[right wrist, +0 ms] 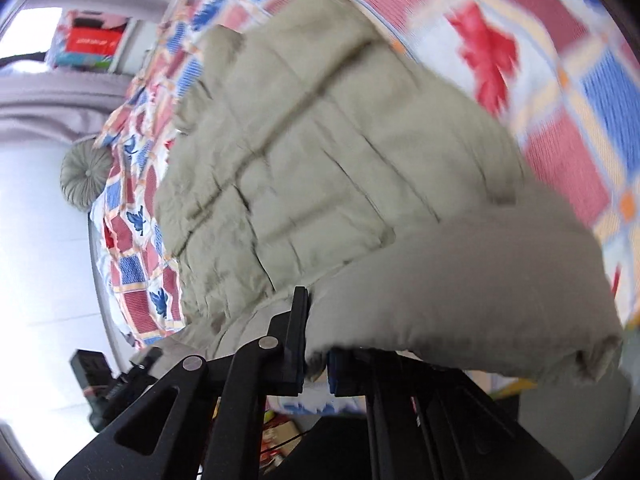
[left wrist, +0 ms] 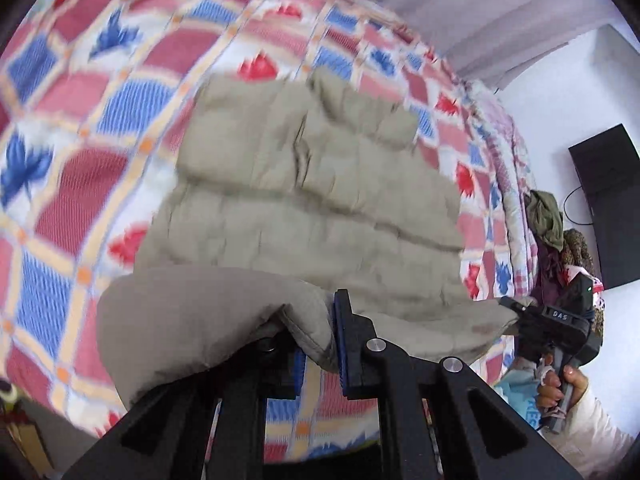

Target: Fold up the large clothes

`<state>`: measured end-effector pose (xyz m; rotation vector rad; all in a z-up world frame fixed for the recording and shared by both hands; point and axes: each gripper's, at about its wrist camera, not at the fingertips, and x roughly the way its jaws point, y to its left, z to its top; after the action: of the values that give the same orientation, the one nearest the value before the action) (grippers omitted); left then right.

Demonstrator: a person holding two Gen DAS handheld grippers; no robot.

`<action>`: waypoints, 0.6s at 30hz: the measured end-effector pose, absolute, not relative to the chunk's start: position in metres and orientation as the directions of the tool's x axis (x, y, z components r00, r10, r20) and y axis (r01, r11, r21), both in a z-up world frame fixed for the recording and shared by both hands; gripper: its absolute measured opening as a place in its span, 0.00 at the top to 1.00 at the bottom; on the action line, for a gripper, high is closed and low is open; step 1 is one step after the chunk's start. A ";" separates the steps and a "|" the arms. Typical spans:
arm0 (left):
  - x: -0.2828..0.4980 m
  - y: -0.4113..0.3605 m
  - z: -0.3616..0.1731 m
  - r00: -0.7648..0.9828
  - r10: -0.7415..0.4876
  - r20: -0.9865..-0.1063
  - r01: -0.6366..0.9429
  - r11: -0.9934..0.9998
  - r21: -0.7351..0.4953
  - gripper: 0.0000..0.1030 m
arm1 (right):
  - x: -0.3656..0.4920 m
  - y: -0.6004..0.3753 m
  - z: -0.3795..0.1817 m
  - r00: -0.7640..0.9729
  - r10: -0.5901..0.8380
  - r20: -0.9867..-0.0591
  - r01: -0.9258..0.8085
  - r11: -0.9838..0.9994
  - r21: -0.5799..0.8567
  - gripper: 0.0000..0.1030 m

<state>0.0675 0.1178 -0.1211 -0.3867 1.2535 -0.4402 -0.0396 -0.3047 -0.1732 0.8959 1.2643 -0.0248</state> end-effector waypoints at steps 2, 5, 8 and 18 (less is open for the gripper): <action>0.097 0.111 -0.103 0.306 -0.516 -0.800 0.146 0.856 -0.496 0.86 | -0.009 -0.308 -0.149 0.398 0.418 -0.817 0.420 0.709 0.567 0.92; 0.142 0.103 -0.088 0.379 -0.501 -0.778 0.184 0.865 -0.467 0.86 | 0.042 -0.313 -0.118 0.446 0.373 -0.813 0.320 0.782 0.535 0.92; 0.188 0.092 -0.093 0.430 -0.460 -0.777 0.186 0.887 -0.423 0.86 | 0.091 -0.315 -0.098 0.486 0.345 -0.803 0.235 0.834 0.500 0.92; 0.297 0.044 -0.196 0.461 -0.261 -0.848 0.093 0.965 -0.246 0.86 | 0.226 -0.322 -0.162 0.505 0.257 -0.824 0.223 0.883 0.413 0.92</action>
<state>0.2968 0.0437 -0.1962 -0.1737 1.0713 -0.2196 0.2258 -0.3221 -0.1621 0.5122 1.0537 0.0215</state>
